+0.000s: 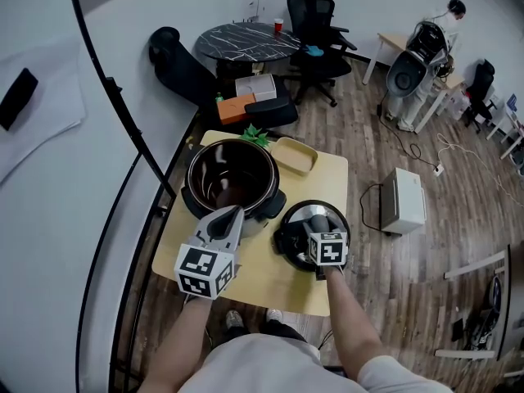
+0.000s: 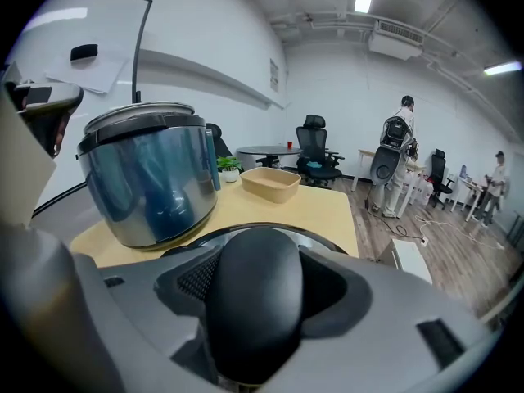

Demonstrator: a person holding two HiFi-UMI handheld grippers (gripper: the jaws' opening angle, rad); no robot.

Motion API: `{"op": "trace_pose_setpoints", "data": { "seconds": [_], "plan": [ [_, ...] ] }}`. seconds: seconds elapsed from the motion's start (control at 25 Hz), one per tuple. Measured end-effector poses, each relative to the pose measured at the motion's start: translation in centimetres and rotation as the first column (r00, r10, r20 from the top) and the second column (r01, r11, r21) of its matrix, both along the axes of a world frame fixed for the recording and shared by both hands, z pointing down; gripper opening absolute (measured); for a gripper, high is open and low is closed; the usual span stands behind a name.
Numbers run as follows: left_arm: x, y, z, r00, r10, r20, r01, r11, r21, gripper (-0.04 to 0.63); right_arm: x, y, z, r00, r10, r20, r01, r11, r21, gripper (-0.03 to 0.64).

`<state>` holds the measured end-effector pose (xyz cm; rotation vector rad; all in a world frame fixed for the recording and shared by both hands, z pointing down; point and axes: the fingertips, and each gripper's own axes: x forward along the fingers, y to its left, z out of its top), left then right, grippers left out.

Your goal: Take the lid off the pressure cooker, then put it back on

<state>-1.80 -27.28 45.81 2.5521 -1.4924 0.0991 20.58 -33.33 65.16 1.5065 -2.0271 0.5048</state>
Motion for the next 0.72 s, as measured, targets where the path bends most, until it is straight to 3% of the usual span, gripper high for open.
{"op": "trace_pose_setpoints", "data": {
  "seconds": [0.4,0.72],
  "plan": [
    [-0.6,0.3,-0.9,1.0,-0.008,0.005,0.008,1.0,0.015,0.015,0.6,-0.2,-1.1,1.0,0.029,-0.001,-0.029,0.999,0.016,0.276],
    [-0.6,0.0,-1.6,1.0,-0.004,-0.012,0.005,0.999,0.037,0.015,2.4,-2.1,-8.3,0.999,0.048,0.002,-0.047,0.986,0.157,0.276]
  ]
}}
